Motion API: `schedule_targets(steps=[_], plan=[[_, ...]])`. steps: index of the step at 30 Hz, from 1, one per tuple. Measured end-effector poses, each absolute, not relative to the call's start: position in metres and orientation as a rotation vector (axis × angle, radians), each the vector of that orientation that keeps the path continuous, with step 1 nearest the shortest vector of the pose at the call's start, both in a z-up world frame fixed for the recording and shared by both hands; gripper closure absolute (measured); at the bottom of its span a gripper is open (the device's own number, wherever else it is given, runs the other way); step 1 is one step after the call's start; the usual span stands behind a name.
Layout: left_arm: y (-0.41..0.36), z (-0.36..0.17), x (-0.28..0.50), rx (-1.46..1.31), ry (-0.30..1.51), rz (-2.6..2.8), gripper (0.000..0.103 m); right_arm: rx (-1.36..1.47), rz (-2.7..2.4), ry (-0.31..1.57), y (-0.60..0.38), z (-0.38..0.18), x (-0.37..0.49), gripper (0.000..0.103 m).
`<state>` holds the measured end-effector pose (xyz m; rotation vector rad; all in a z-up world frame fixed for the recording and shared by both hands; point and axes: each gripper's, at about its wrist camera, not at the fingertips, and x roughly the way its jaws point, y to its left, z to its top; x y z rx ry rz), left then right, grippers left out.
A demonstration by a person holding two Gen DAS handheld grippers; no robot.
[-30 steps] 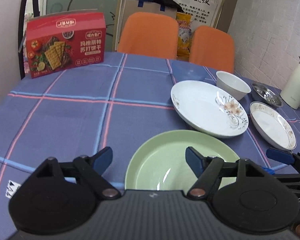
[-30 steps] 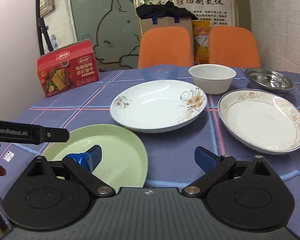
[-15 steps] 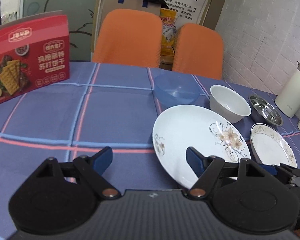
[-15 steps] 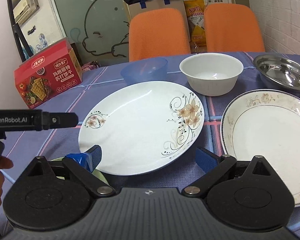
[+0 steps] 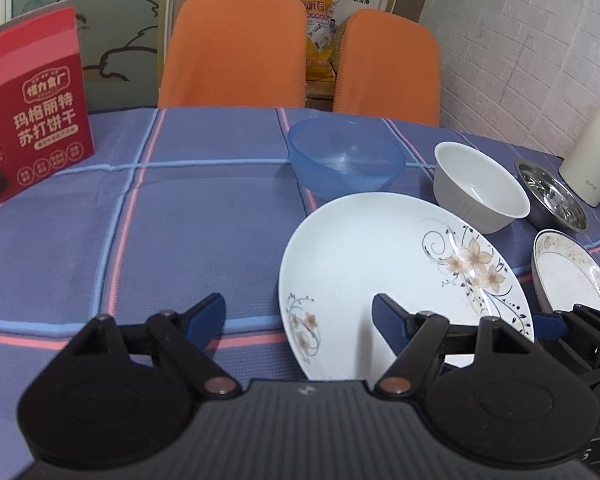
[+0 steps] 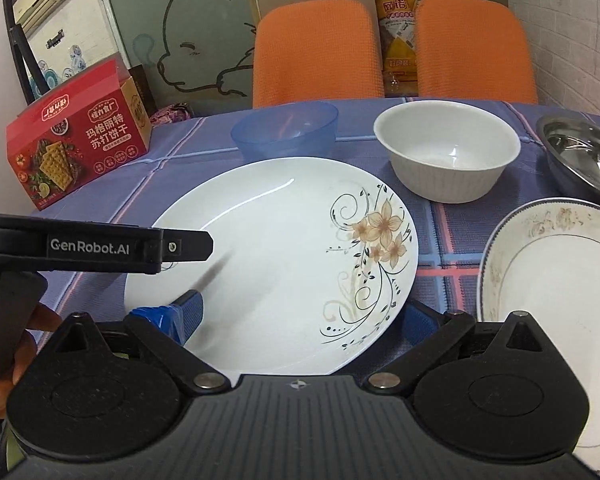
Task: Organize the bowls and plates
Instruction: 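Grasp the rim of the white floral plate with the left gripper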
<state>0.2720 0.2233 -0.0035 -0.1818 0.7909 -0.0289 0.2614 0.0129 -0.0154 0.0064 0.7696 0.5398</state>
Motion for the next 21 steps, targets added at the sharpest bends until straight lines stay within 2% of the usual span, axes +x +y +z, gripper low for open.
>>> schedule_targets(steps=[10,21], plan=[[0.223,-0.012,0.289,-0.199,0.815,-0.033,0.028,-0.085,0.535,0.727,0.018,-0.021,0.266,0.015],[0.213,-0.015,0.294,-0.12,0.806,-0.013,0.028,-0.118,0.556,0.683,0.022,-0.025,0.27,0.012]])
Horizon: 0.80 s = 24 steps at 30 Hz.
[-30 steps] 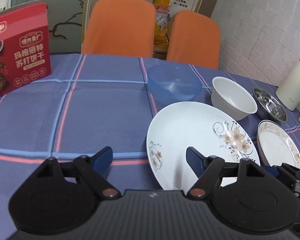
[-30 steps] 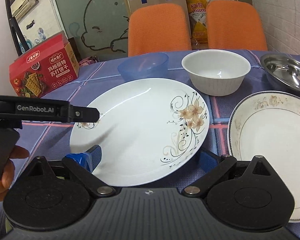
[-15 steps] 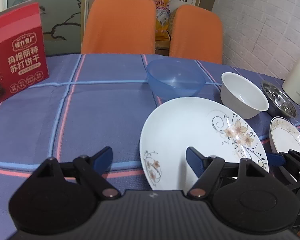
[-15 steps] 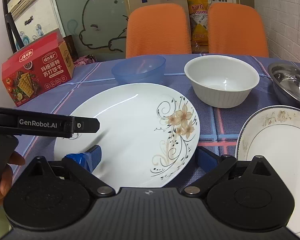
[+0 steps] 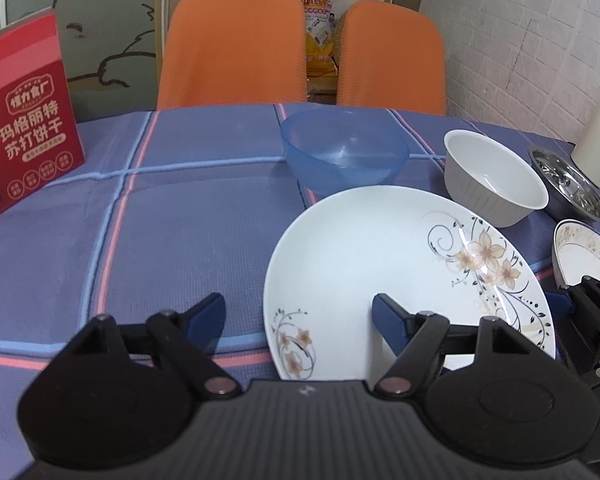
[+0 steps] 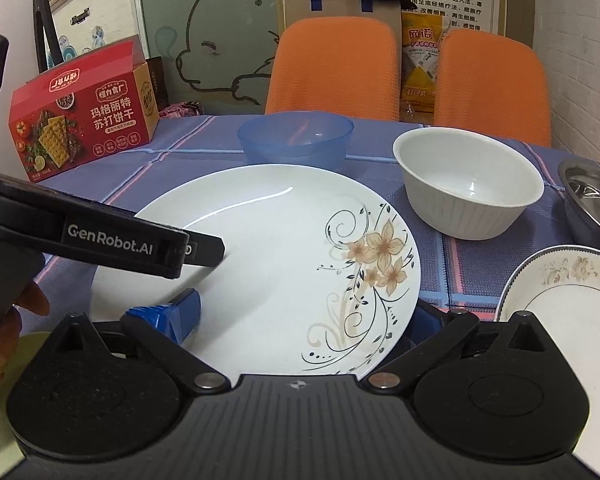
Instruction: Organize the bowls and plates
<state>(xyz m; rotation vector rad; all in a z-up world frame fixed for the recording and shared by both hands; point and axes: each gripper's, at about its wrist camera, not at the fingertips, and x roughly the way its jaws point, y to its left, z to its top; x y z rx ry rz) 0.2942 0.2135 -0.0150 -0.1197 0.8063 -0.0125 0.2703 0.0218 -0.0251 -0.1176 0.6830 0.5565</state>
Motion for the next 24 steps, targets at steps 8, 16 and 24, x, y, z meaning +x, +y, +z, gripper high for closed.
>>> schedule_targets(steps=[8,16,24], plan=[[0.211,-0.016,0.294,-0.114,0.794,-0.033,0.032,-0.125,0.591,0.652,0.02,-0.027,0.271,0.012],[0.203,-0.01,0.291,-0.129,0.817,-0.046,0.049,-0.073,0.604,0.679,0.015,-0.022,0.269,0.016],[0.186,0.036,0.256,-0.086,0.727,-0.036,0.05,-0.066,0.585,0.604,0.006,0.012,0.233,0.016]])
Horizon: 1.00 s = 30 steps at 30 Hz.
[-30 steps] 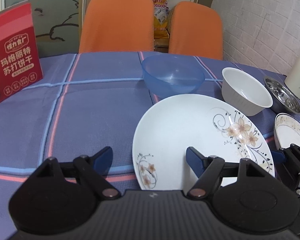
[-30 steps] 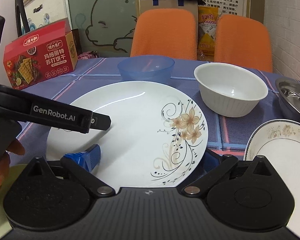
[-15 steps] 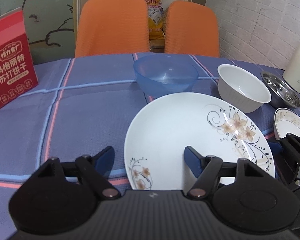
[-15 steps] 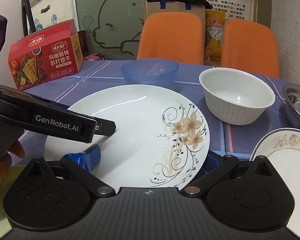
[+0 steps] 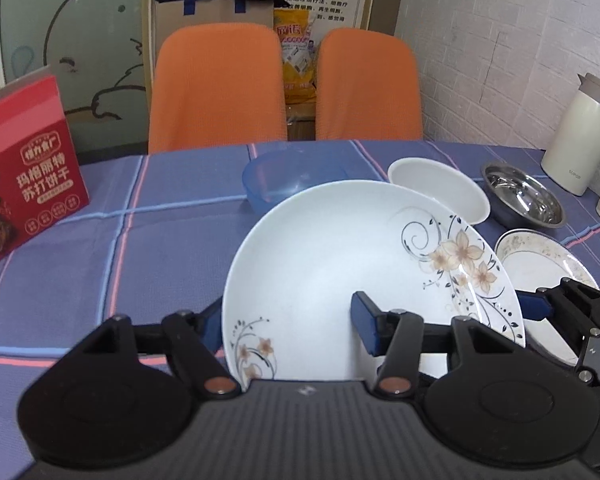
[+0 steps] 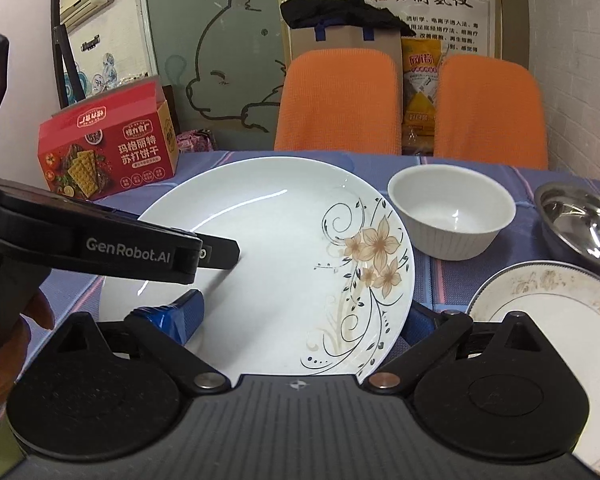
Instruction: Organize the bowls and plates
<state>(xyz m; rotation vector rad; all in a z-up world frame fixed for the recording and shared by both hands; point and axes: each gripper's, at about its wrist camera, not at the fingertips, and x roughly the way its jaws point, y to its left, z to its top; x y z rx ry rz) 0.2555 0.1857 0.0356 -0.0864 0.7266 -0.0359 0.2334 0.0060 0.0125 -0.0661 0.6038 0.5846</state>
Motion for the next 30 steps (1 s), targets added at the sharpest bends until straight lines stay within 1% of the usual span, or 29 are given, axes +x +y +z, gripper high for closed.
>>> schedule_targets(steps=[5,10,20,25,30], plan=[[0.179,0.056,0.238,-0.085,0.711,-0.026,0.05,-0.06,0.582,0.582,0.002,0.03,0.218,0.016],[0.179,0.061,0.201,-0.103,0.701,-0.019,0.05,-0.077,0.603,0.575,0.0,0.038,0.189,0.016],[0.194,0.02,0.104,-0.162,0.759,0.058,0.05,-0.044,0.687,0.66,0.013,0.012,0.123,0.016],[0.199,0.005,0.09,-0.181,0.767,0.064,0.05,-0.075,0.687,0.67,0.022,0.0,0.111,0.016],[0.195,-0.002,0.089,-0.112,0.735,0.09,0.048,-0.092,0.696,0.649,0.023,-0.007,0.106,0.016]])
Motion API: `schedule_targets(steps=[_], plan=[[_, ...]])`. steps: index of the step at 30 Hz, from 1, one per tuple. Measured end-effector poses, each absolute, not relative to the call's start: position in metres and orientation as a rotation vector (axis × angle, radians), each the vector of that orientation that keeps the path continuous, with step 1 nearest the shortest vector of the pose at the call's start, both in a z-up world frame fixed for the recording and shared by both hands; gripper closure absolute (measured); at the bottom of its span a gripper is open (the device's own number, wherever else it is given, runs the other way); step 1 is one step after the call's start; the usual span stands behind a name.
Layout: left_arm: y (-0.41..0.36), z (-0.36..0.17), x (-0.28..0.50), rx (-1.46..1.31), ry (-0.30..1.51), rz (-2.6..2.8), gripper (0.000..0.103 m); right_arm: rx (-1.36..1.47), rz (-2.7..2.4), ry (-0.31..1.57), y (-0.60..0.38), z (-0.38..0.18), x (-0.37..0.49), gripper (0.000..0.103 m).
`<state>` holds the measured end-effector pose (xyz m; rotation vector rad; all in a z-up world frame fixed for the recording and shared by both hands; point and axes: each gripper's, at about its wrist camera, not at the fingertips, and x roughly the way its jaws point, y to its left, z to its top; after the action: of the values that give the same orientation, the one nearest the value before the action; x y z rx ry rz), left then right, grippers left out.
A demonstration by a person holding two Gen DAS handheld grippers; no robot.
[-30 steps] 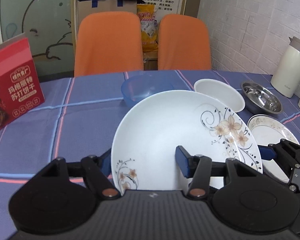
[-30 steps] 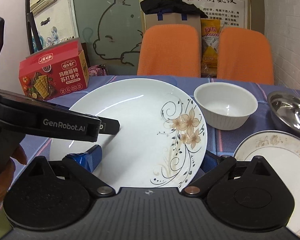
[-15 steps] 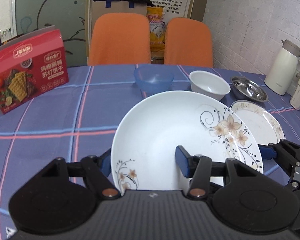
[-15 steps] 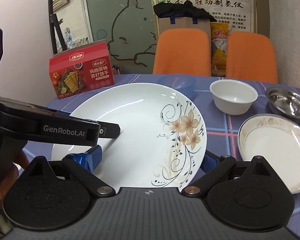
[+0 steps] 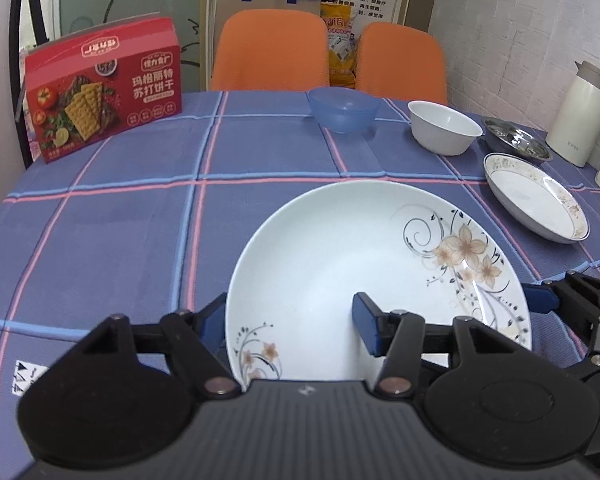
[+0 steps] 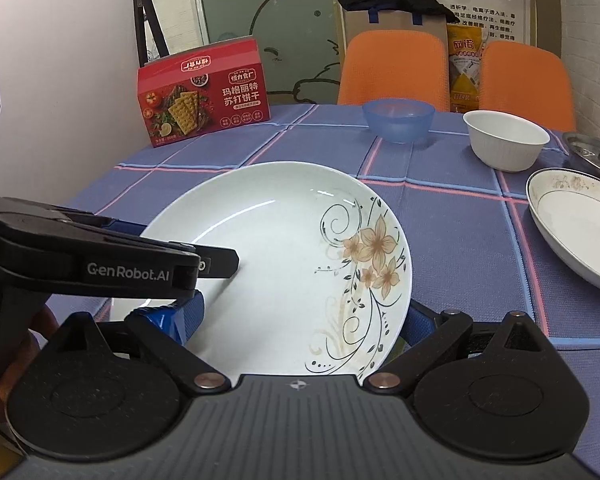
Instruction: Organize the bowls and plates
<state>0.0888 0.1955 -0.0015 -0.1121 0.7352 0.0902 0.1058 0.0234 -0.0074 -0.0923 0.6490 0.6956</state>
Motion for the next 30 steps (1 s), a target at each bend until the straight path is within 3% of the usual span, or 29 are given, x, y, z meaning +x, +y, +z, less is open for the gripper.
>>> schedule_targets(steps=[12,17,30], plan=[[0.204,0.011,0.085,-0.13,0.644,0.111,0.037,-0.156,0.643,0.492,0.012,0.012,0.092,0.016],[0.196,0.018,0.089,-0.115,0.639,0.102,0.03,-0.071,0.601,0.518,-0.02,0.014,0.104,0.016],[0.113,0.045,0.168,-0.148,0.683,-0.126,0.028,0.179,0.191,0.59,-0.169,0.014,0.17,0.015]])
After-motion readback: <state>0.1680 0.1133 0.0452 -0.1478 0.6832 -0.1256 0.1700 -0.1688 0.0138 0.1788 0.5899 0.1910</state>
